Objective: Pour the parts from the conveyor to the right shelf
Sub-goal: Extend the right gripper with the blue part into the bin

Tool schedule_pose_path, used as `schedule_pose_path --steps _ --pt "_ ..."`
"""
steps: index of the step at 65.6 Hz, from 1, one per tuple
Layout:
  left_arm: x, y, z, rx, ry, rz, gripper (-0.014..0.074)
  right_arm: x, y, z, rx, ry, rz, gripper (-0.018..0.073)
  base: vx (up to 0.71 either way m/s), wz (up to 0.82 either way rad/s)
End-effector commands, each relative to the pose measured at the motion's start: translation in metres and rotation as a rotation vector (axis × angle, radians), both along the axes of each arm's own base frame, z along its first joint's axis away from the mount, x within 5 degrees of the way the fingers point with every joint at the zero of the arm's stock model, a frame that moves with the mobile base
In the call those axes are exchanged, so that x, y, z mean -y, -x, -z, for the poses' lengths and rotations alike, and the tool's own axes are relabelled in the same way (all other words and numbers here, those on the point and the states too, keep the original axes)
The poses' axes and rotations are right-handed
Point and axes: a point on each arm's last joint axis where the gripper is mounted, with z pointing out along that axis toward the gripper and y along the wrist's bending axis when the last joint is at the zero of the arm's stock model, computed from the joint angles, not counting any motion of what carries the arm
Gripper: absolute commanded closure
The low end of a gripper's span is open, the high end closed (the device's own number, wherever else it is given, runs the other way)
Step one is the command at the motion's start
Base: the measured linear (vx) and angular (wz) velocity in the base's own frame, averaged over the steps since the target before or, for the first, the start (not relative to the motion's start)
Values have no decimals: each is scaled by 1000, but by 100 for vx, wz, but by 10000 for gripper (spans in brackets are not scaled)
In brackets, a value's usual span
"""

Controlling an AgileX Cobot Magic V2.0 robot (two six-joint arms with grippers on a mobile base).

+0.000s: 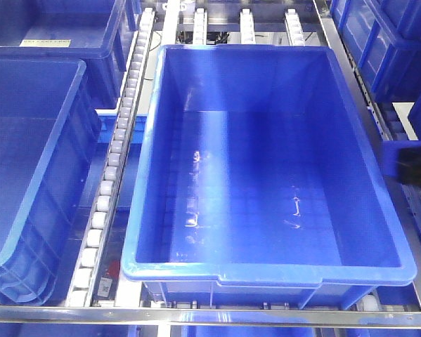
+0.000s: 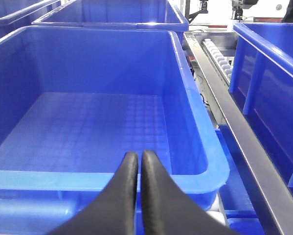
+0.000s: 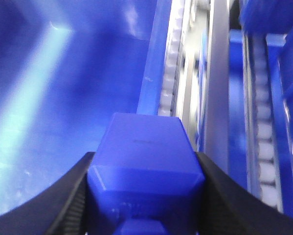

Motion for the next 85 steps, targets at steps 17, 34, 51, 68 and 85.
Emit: schedule_pose_path --steps 17,34,51,68,85 --pt "0 -1 -13 84 14 -3 602 -81 -75 -9 -60 -35 -172 564 0 0" --pt "0 -1 -13 84 14 -3 602 -111 -142 32 -223 12 -183 564 0 0" --pt "0 -1 -13 84 14 -3 602 -128 -187 65 -315 35 -181 564 0 0" --pt "0 -1 -13 84 14 -3 602 -134 -207 90 -411 65 -182 564 0 0" --pt "0 -1 -13 84 14 -3 602 -136 -211 89 -418 63 -183 461 0 0"
